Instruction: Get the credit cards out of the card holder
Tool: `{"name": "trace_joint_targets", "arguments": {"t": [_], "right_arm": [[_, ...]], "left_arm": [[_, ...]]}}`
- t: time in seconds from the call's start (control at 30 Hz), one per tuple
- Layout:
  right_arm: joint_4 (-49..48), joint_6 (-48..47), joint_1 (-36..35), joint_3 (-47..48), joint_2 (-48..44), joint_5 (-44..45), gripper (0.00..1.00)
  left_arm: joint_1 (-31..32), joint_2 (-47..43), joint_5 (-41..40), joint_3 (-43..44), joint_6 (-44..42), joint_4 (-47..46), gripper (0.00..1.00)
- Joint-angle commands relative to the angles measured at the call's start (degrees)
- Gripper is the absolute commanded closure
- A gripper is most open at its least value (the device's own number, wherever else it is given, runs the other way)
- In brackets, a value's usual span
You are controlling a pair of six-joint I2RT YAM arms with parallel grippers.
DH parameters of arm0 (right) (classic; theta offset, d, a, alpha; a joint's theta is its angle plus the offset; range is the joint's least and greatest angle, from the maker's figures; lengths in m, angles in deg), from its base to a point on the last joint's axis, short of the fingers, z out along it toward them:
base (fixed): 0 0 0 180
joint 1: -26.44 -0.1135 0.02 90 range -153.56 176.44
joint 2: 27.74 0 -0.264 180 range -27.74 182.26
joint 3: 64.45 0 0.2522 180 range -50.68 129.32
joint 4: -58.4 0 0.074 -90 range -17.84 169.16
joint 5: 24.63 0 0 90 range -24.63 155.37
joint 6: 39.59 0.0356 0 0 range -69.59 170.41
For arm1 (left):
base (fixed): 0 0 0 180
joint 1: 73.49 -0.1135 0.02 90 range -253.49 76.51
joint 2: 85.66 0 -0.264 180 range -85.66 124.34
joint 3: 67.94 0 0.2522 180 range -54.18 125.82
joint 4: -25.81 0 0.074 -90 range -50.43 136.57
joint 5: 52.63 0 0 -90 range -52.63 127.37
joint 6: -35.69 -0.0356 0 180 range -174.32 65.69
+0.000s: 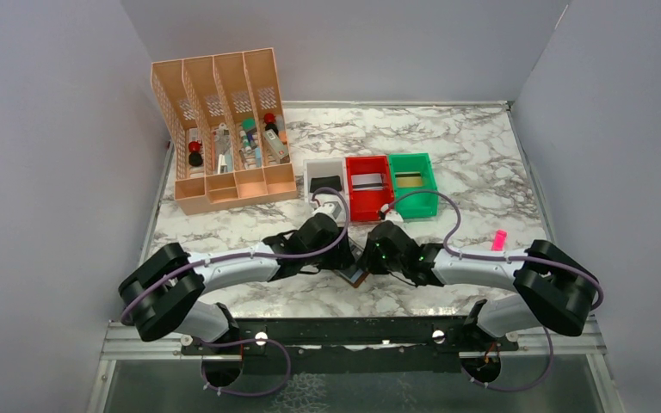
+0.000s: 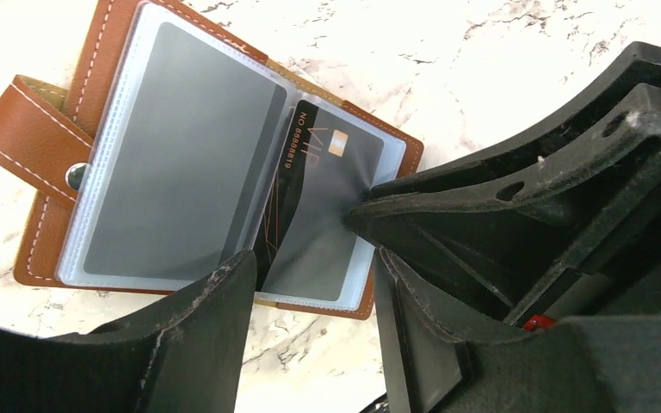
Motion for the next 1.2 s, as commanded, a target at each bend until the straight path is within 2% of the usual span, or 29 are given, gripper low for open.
{"name": "trace_joint_targets", "arguments": {"t": [0.0, 0.2, 0.5, 0.87, 1.17], "right_arm": [[5.9, -2.7, 0.2, -2.9, 3.2, 4.2, 0.75], [6.1, -2.6, 0.2, -2.9, 2.9, 4.7, 0.75], [4.3, -5.0, 1.1, -2.9, 2.6, 5.6, 0.76], [0.2, -7.2, 3.2, -4.5, 3.6, 3.8, 0.77], [1.0, -7.4, 3.7, -4.1, 3.4, 3.2, 0.79]], "left_arm": [[-0.8, 0.0, -1.0, 2.3, -3.4, 1.0, 0.43], [-1.5, 4.4, -1.0, 4.6, -4.2, 4.3, 0.43], [-2.0, 7.3, 0.8, 3.4, -3.8, 3.6, 0.43], [-2.3, 7.6, 6.4, -1.4, -0.7, -2.6, 0.45], [-4.7, 5.3, 10.0, -4.3, 1.1, -7.4, 0.59]]}}
